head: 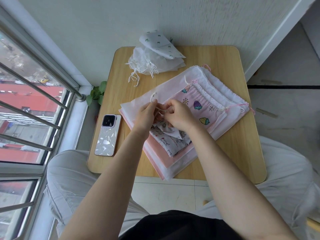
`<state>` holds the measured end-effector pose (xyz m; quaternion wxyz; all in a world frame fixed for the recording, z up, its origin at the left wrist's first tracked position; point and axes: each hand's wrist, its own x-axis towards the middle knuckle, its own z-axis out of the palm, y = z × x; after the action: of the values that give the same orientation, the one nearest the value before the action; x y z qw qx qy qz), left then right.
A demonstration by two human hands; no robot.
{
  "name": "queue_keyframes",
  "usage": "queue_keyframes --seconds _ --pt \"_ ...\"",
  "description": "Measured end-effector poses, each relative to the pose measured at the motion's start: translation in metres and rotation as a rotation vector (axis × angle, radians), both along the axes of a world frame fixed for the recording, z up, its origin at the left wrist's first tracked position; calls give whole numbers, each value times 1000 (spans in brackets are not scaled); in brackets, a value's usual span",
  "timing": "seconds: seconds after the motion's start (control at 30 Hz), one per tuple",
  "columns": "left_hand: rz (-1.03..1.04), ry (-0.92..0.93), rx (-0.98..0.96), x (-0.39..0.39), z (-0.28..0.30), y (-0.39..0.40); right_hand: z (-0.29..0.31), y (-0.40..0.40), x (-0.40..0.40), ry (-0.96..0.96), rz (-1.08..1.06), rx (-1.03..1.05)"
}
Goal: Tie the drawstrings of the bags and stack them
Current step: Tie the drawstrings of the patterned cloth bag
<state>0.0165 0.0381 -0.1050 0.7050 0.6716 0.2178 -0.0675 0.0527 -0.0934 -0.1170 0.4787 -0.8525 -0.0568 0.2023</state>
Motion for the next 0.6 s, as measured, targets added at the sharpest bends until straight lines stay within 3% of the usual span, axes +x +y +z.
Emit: queue_keyframes --seconds 0.1,0.27,0.37,0.5,0.6 --pt "-9 0 -15 0 -6 1 -1 0 -1 24 33 17" --pt "63 51 -109 2 -13 6 2 -20 5 331 88 340" --pt "71 78 -98 2 -13 7 3 -24 5 354 36 422" --pt "98 85 -149 4 -17 7 11 -18 5 477 -362 932" --pt "164 56 -392 3 -16 12 12 -17 5 591 -532 1295"
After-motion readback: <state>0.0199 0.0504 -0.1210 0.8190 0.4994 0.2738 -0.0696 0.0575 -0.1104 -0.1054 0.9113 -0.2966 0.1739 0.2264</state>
